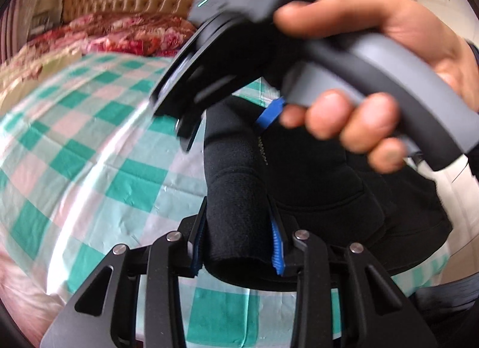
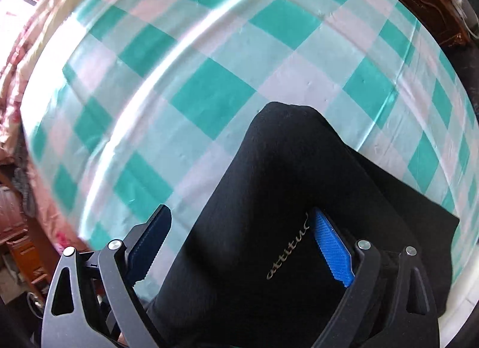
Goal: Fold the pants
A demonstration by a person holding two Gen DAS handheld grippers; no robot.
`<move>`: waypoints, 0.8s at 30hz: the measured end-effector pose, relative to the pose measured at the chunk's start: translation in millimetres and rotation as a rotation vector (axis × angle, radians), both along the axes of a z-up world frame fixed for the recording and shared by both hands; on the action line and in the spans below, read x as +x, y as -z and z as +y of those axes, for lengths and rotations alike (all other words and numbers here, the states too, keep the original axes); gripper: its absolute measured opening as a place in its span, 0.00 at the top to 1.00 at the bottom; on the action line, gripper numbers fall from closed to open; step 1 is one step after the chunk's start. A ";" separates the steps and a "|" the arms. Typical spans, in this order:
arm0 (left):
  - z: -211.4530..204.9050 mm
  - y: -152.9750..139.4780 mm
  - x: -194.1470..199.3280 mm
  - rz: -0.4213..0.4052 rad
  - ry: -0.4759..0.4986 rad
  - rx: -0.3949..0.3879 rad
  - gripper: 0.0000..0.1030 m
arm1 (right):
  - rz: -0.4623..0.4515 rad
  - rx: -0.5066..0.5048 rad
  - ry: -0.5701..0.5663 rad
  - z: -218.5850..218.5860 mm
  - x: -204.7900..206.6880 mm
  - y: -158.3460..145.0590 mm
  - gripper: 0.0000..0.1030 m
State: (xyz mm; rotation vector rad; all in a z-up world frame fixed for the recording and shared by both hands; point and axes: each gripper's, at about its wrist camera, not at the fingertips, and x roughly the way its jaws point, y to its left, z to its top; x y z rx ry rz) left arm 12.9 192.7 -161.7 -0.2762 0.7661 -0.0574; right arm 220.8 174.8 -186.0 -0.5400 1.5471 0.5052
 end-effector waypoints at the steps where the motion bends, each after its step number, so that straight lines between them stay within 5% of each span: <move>1: -2.6 -2.0 -0.1 -0.005 0.001 0.018 0.67 | -0.019 -0.011 -0.006 1.3 -2.3 1.8 0.19; 6: 0.8 -2.8 0.4 -0.011 -0.006 -0.020 0.67 | -0.111 -0.001 0.016 -6.4 -14.2 -3.2 0.46; 8: 14.2 1.6 -2.0 -0.017 -0.032 -0.149 0.62 | -0.108 0.036 0.031 -13.5 -15.6 -7.3 0.57; 9: 21.5 5.8 -3.8 -0.016 -0.052 -0.234 0.52 | -0.104 0.050 0.037 -16.5 -15.4 -8.3 0.60; 10: 34.8 15.7 -5.3 -0.005 -0.095 -0.369 0.27 | -0.093 0.073 0.048 -21.2 -14.6 -9.5 0.63; 11: 42.6 24.9 -6.2 0.016 -0.133 -0.448 0.19 | -0.082 0.091 0.058 -26.5 -11.1 -11.2 0.65; 14: 47.8 40.6 -3.6 0.040 -0.141 -0.558 0.18 | -0.036 0.142 0.081 -35.6 -7.0 -14.4 0.67; 17: 37.1 44.9 4.7 0.033 -0.104 -0.568 0.18 | 0.012 0.186 0.110 -45.2 0.1 -17.8 0.69; 18: 34.5 47.1 6.5 0.042 -0.107 -0.567 0.19 | 0.030 0.204 0.120 -49.1 2.7 -20.5 0.70; 21: 22.1 47.3 7.4 0.022 -0.058 -0.611 0.65 | 0.063 0.254 0.138 -63.7 8.7 -33.3 0.74; 24: 13.6 24.2 7.0 -0.025 -0.026 -0.523 0.70 | 0.091 0.327 0.166 -79.6 23.6 -55.1 0.75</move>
